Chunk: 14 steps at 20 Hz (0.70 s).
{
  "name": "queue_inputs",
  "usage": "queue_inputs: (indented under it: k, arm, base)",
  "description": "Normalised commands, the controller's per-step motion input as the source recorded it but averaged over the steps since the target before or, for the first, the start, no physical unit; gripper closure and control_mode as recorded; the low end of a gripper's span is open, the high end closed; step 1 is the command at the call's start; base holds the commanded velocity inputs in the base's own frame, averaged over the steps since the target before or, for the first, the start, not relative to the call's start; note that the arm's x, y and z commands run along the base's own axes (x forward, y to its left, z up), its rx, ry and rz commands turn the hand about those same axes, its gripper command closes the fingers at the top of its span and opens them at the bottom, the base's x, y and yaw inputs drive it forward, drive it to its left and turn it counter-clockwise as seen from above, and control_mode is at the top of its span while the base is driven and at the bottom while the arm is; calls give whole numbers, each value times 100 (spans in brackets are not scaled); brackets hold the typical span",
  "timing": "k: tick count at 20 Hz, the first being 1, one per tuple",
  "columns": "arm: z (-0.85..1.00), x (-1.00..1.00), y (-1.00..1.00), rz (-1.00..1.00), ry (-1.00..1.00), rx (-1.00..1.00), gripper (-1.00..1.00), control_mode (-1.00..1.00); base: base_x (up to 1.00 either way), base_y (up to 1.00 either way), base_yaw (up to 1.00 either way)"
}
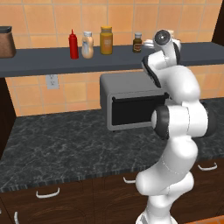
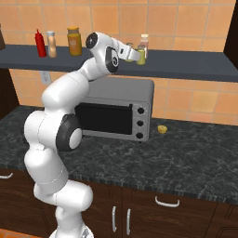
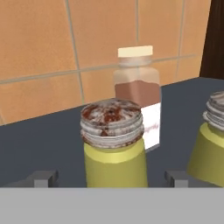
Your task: Put the shaker and condiment bottle from the counter next to their counterparts in the cabinet.
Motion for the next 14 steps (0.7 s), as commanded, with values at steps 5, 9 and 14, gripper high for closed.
queue_inputs:
  k: [5,9,14]
  arm:
    - [0,-40,43,1,0,-1,-100,-100]
    - [4,-91,45,0,-1,-1,-100,-100]
    - [1,-100,36,0,-4,0,-100,-100]
  base:
    - [0,0,0]
    - [0,0,0]
    - [0,0,0]
